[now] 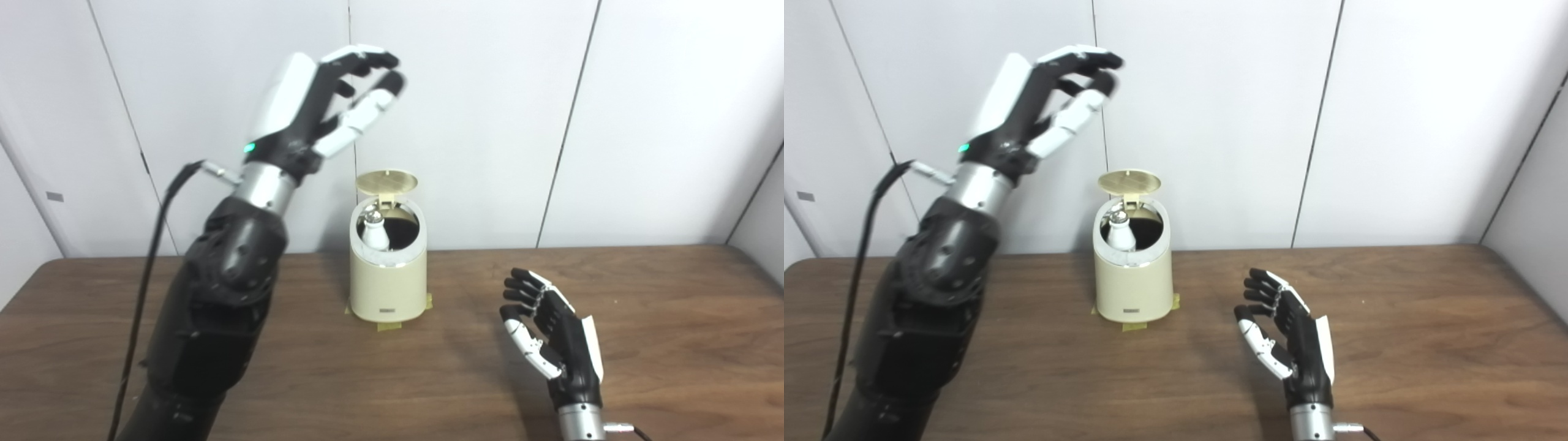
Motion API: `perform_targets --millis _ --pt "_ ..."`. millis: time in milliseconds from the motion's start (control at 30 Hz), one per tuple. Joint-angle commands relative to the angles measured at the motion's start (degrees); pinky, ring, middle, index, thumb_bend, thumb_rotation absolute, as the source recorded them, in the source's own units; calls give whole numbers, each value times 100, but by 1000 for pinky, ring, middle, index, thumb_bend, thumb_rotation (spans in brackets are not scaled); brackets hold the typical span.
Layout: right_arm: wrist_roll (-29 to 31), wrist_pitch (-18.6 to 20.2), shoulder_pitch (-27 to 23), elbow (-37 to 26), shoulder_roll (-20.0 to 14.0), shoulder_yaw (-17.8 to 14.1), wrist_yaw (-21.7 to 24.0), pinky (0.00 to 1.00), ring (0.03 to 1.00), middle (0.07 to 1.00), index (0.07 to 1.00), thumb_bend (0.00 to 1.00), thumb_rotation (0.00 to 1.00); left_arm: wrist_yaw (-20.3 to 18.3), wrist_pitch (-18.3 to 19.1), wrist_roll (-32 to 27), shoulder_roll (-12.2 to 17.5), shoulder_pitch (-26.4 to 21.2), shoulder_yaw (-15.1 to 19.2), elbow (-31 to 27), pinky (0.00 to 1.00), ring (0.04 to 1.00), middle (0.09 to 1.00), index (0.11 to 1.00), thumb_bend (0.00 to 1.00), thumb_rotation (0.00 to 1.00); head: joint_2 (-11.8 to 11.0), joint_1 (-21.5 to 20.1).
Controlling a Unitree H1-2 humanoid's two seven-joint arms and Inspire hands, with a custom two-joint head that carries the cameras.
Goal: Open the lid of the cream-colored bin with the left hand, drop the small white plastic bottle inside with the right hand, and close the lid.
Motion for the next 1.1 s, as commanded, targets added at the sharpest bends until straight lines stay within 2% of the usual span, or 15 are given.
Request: perform_targets --millis 0,133,233,333,433,500,567,667,767,867,1067 --pt "-33 -90 -74 71 -45 -27 21 624 708 730 744 183 339 -13 -84 180 99 -404 -28 182 636 772 788 756 496 963 7 -7" --pt "23 -59 -75 57 -39 -33 49 627 707 727 742 183 309 -22 -47 507 140 -521 -208 666 621 758 793 770 561 993 11 -3" --pt "71 -90 -69 62 -43 -26 101 633 708 730 746 182 263 -43 -16 700 149 -580 -292 946 643 777 816 777 597 977 14 -10" --pt "104 -47 -61 27 -27 -33 142 634 706 727 745 191 257 -140 65 855 164 -635 -366 1184 635 780 821 789 628 971 30 -8" --pt "36 61 -50 -38 -6 -40 120 626 699 725 741 192 278 -406 172 1081 284 -653 -534 1281 699 835 856 806 662 996 30 -8" --pt "96 23 -58 -11 -12 -34 160 626 699 727 744 191 277 -567 143 1159 381 -624 -647 1327 815 877 855 788 650 1000 11 -20" --pt "161 17 -64 4 -16 -37 200 635 704 730 746 193 267 -658 136 1173 424 -576 -693 1361 876 899 848 791 643 1000 2 -15" --pt "179 24 -66 13 -17 -50 213 640 707 731 744 191 244 -746 176 1201 437 -520 -714 1358 873 920 861 817 660 1000 -14 11" --pt "153 27 -64 14 -19 -48 213 644 711 734 744 195 243 -815 219 1303 443 -441 -762 1281 888 895 855 821 648 1000 -14 2" --pt "145 42 -50 -6 -11 -39 219 640 707 733 745 202 283 -841 211 1327 426 -376 -776 1264 901 903 848 815 658 1000 -13 -23" --pt "127 125 -28 -73 27 -26 209 643 702 730 744 194 247 -901 246 1402 388 -314 -844 1264 866 923 869 821 695 987 -4 -39"
